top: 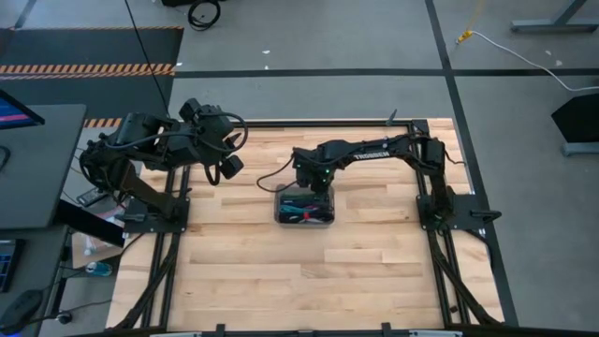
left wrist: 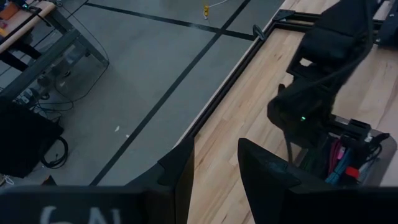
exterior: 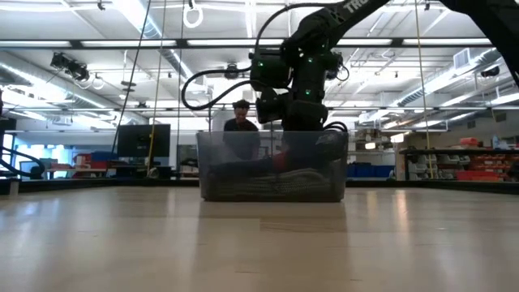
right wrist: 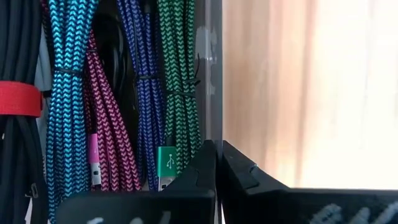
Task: Pick and place USB-C Cables
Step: Adjust the black bin
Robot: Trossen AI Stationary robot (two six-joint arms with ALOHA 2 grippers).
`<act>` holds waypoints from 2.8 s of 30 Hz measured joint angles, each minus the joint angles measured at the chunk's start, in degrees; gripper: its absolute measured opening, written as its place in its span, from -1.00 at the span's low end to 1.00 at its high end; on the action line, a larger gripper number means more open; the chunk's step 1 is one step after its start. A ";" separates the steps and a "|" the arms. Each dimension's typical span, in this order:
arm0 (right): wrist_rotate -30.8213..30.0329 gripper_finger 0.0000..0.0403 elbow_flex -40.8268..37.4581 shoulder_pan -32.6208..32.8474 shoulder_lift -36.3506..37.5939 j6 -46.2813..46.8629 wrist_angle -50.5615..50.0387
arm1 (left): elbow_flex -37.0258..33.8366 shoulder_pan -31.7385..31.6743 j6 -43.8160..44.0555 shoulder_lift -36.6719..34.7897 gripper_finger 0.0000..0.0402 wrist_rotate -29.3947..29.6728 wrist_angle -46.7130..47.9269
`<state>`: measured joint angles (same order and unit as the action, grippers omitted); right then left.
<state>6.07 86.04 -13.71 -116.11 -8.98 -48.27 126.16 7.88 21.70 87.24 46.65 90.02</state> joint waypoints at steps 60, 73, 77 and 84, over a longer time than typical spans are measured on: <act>-6.03 -0.77 -0.04 6.16 36.94 15.90 5.41 | 0.05 0.39 1.24 1.24 -0.35 0.05 -0.11; -15.50 -0.77 -0.04 12.67 45.40 16.79 6.62 | -0.04 0.78 -0.69 2.91 -0.35 -0.42 -0.03; -15.52 -0.77 -0.04 13.64 46.54 17.45 6.63 | -0.04 0.76 -0.20 2.78 -0.35 -0.40 -0.02; -15.57 -0.77 -0.01 14.46 46.99 19.66 4.22 | -0.04 0.76 0.21 2.80 -0.35 -0.42 -0.02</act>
<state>-9.49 86.03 0.75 -69.12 10.68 -44.04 126.13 8.64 21.91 90.04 46.24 90.00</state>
